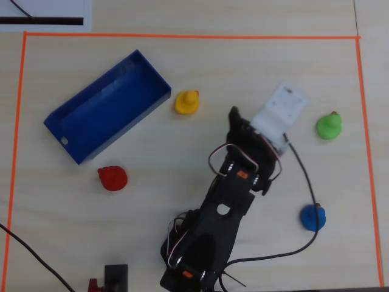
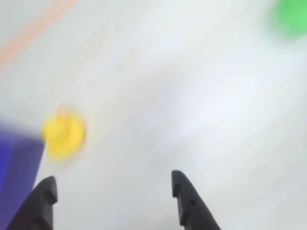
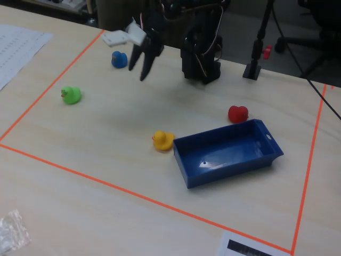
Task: Grasp blue duck and put it into box.
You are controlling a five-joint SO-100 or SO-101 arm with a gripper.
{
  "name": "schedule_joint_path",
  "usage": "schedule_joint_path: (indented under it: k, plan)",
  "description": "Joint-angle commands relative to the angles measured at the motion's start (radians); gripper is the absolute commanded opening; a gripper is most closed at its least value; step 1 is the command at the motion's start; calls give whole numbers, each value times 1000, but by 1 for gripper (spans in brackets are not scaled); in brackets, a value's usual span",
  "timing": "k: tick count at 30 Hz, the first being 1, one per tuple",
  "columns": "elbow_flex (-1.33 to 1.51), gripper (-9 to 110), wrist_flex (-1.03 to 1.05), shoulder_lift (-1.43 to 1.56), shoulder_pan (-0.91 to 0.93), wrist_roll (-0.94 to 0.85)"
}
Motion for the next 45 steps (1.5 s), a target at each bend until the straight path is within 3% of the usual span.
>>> schedule_joint_path:
  k: [1, 9, 15, 18, 30, 45]
  plan:
    - [-210, 34, -153, -130, 244, -120]
    - [-193, 35, -337, -290, 557, -313]
    - [26, 36, -643, -281, 703, -391]
    - [138, 35, -663, -239, 753, -431]
    - [428, 35, -923, -233, 916, -492]
    - [638, 36, -1103, -278, 908, -472]
